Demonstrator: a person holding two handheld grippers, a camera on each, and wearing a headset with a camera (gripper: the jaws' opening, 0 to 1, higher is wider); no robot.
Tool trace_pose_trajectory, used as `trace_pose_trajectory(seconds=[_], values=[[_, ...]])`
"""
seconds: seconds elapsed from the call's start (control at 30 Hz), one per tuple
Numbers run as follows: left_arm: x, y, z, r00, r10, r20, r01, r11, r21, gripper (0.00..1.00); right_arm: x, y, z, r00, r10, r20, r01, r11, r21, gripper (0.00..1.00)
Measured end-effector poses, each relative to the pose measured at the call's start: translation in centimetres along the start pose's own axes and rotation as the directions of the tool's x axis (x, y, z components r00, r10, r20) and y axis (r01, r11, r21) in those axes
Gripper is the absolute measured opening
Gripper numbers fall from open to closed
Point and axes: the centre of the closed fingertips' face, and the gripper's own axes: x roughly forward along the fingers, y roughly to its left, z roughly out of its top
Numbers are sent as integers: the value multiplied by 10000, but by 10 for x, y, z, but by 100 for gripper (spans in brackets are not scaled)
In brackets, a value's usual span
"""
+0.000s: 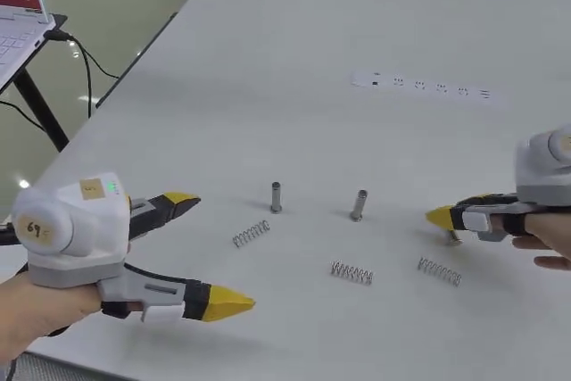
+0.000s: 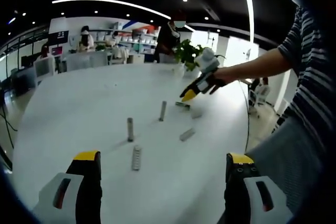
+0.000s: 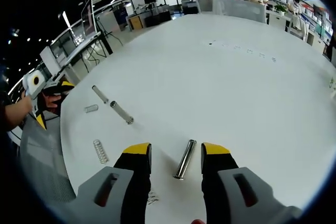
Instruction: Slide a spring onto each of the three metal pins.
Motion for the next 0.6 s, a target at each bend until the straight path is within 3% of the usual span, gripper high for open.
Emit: trace_pose_trajectory(seconds=[0.33, 0.6], values=[[-5, -1, -3, 9999, 46, -133, -46, 10000, 5, 96, 10, -13, -11, 9963, -568, -651, 608, 9963, 608, 21], [-6, 2, -2, 9999, 119, -97, -119, 9999, -29, 96, 12, -13, -9, 9935, -877, -731, 895, 9957, 227, 13]])
